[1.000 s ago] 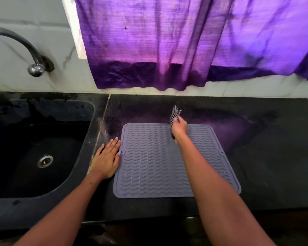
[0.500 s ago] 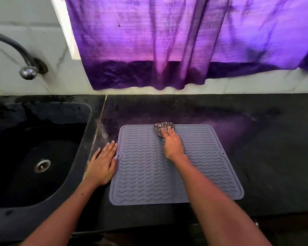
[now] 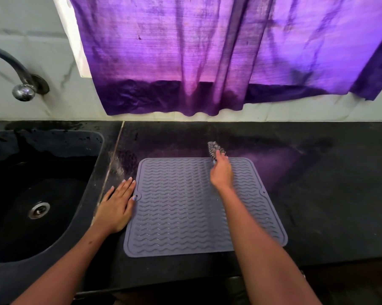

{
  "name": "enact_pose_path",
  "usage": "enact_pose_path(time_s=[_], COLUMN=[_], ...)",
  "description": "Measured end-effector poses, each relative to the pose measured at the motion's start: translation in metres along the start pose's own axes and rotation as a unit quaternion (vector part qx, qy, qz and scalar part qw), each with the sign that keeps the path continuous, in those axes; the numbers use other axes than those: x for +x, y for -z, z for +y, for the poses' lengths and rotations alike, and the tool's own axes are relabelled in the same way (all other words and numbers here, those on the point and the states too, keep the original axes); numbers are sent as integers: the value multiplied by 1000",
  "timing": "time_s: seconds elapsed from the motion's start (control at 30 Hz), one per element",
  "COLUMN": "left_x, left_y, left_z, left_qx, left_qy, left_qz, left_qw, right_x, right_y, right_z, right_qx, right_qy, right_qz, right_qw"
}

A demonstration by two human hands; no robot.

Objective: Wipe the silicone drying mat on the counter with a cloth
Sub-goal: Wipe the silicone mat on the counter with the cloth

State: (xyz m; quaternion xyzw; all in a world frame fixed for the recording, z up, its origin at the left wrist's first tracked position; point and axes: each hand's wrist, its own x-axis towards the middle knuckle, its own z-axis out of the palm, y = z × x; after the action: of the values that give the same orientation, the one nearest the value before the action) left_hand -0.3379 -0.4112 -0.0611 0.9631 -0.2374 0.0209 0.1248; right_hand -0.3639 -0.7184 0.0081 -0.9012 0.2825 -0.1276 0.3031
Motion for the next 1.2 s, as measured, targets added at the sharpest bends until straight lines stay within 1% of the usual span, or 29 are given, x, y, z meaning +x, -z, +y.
enact_pose_path(time_s=[0.07,0.13,0.2,0.3,0.37,0.43,0.5,0.53,0.57,0.63,0.67,0.7,0.73,0.77,0.8,0.87,0.9,0.97,1.03,1.1,1.2], left_x=[0,1,0,0,0,-1,-1,-1,0,0,0,-1,-1,0,0,0,0,1,1,0,0], left_y=[0,-2,-3,-1,-1,-1,0,1,1,2,2,2,2,2,2,1,1,0,0,-1,-1], left_z=[-1,-1,-1,0,-1,0,-1,-1,-1,0,1,1,0,0,0,-1,-1,-1,-2,-1,1], left_qx=[-3,-3,-2,-6,-6,-5,-3,-4,-5,-7,-7,-5,-4,-4,-3,0,0,2,1,3,2], left_qy=[-2,-4,-4,-4,-4,-4,-4,-3,-3,-1,-1,0,0,0,1,0,0,0,-1,-2,-4], left_qz=[2,3,5,4,2,0,2,2,2,1,0,-1,-2,-2,-3,-4,-5,-6,-6,-6,-2], left_qw=[1000,1000,1000,1000,1000,1000,1000,1000,1000,1000,1000,1000,1000,1000,1000,1000,1000,1000,1000,1000,1000], right_x=[-3,-7,-6,4,7,8,11,13,17,22,23,24,23,19,15,12,10,5,0,-3,5], right_y=[-17,-30,-35,-30,-24,-18,-13,-7,-2,14,22,29,34,39,41,30,21,1,-13,-17,-14], right_z=[9,16,20,23,24,24,24,24,23,15,14,15,15,16,16,21,25,37,46,48,49], right_qx=[-131,-190,-201,-189,-151,-85,34,102,187,328,343,331,273,201,134,21,-31,-131,-204,-233,-230], right_qy=[52,63,67,78,82,63,11,-27,-70,-147,-176,-193,-188,-157,-116,-39,-3,46,62,69,78], right_qz=[-67,-96,-94,-115,-126,-129,-105,-84,-63,1,39,74,105,119,119,82,51,-20,-59,-67,-80], right_qw=[988,975,973,972,977,986,994,991,978,933,922,921,938,960,977,996,998,990,975,968,967])
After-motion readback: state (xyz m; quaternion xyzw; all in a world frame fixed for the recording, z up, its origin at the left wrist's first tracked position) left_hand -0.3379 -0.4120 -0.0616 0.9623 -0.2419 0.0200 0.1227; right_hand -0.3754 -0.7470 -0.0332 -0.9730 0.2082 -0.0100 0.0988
